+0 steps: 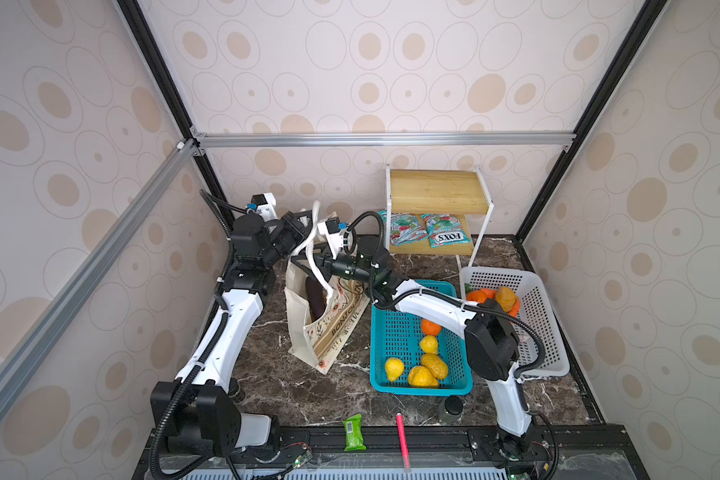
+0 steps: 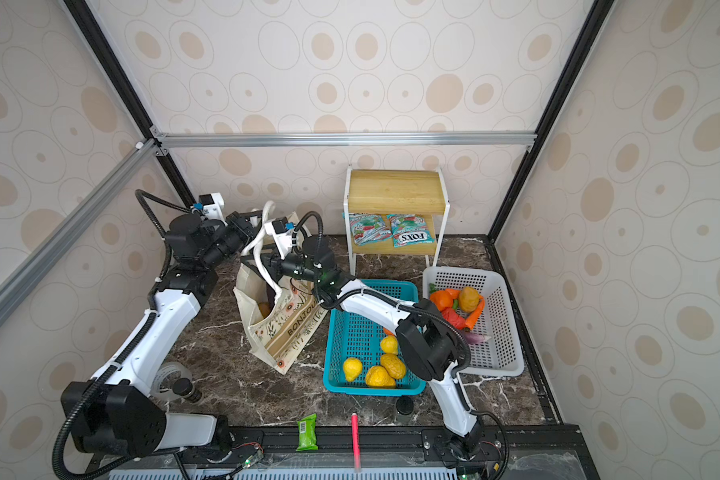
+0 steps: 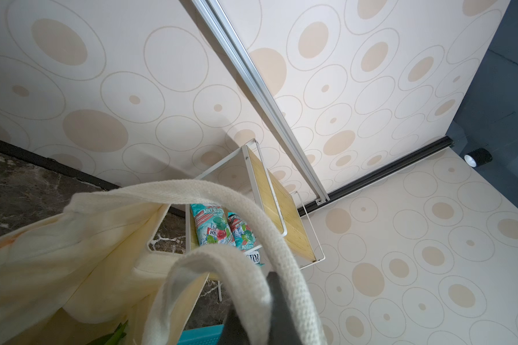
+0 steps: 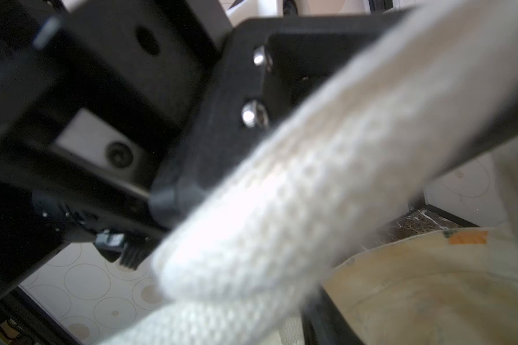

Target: Place the food into the grocery bag and tie it

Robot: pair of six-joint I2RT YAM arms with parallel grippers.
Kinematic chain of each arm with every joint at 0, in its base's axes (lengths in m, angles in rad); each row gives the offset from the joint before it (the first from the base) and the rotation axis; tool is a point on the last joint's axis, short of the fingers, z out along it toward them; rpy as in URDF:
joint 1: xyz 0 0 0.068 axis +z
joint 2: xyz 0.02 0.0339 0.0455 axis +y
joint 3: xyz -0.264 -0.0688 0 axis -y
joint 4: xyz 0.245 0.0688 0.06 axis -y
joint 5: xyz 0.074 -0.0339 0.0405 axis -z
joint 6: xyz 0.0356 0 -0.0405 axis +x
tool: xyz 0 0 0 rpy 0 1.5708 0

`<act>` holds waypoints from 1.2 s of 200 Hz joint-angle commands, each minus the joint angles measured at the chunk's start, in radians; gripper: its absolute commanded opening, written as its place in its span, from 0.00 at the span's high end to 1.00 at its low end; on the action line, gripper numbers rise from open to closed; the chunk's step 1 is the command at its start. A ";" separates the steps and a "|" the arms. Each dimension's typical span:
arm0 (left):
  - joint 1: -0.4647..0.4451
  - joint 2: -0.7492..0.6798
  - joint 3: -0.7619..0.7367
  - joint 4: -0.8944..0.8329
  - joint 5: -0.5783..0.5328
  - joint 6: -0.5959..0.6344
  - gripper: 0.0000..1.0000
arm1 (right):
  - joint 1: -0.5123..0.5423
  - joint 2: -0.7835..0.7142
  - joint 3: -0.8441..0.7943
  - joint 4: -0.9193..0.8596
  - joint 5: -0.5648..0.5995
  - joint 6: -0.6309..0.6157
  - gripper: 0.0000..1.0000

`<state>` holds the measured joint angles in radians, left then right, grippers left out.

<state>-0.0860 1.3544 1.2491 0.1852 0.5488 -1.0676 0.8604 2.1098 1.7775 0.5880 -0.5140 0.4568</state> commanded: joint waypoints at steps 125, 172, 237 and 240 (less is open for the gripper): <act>0.136 -0.015 0.152 -0.134 -0.065 0.142 1.00 | 0.000 -0.168 -0.131 -0.312 0.227 -0.152 1.00; 0.165 -0.046 0.151 -0.176 -0.129 0.191 1.00 | -0.017 -0.173 -0.108 -0.400 0.327 -0.151 1.00; 0.228 -0.014 0.248 -0.272 -0.182 0.232 1.00 | -0.059 -0.193 0.058 -0.771 0.731 -0.102 1.00; 0.231 -0.011 0.257 -0.275 -0.185 0.233 1.00 | -0.058 -0.194 0.059 -0.775 0.745 -0.104 1.00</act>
<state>0.0849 1.3537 1.3968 -0.1329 0.4526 -0.8848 0.8505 1.9396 1.7870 0.0330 -0.0460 0.3370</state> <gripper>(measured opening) 0.078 0.042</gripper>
